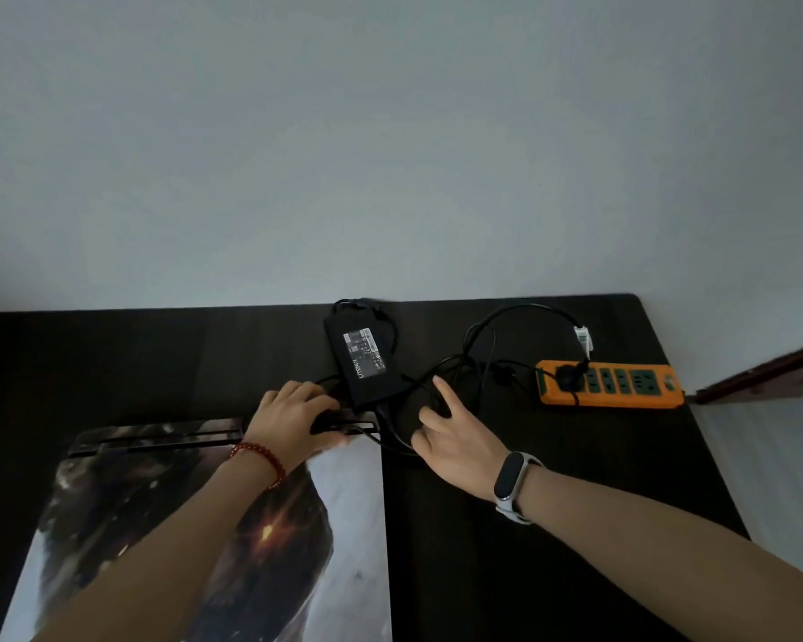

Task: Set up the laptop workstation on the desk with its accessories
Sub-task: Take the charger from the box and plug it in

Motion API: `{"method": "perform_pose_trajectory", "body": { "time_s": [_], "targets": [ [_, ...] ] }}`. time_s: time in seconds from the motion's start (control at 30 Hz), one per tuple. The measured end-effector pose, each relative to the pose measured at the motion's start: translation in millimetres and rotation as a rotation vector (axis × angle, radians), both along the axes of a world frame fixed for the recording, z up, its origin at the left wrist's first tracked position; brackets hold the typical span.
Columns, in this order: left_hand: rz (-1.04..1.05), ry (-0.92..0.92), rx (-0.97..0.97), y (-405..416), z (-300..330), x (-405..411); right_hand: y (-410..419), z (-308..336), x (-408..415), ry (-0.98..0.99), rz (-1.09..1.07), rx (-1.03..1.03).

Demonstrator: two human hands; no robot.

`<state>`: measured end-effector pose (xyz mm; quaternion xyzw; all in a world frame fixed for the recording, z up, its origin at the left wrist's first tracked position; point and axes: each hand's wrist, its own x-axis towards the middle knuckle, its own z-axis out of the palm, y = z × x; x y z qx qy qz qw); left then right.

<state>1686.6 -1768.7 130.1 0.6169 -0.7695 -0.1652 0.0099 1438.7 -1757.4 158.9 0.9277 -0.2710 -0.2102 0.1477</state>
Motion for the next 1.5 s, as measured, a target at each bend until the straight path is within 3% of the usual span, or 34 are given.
{"method": "perform_pose_trajectory", "body": {
  "time_s": [0.13, 0.27, 0.5, 0.73, 0.87, 1.13, 1.37, 1.5],
  "targets": [
    [0.111, 0.169, -0.012, -8, -2, -4, -8, -2, 0, -0.035, 0.031, 0.0],
    [0.092, 0.119, -0.047, -16, -3, -12, -19, 2, -7, 0.07, 0.065, 0.11],
    [0.002, 0.099, -0.102, -15, -7, -22, -31, 16, 6, 0.168, 0.154, -0.033],
    [0.012, 0.229, -0.192, -18, 5, -52, -48, 36, -22, 0.136, 0.156, -0.136],
    [-0.02, 0.159, -0.258, -26, 12, -83, -80, 46, -50, 0.268, 0.04, -0.26],
    [-0.115, -0.104, -0.261, -45, 15, -89, -93, 13, -59, 0.435, -0.283, -0.218],
    [-0.186, -0.277, -0.197, -67, 11, -76, -97, 7, -55, 0.275, -0.362, -0.161],
    [-0.091, -0.298, -0.137, -86, 6, -64, -77, 7, -55, 0.092, -0.316, -0.161]
  ]
}}
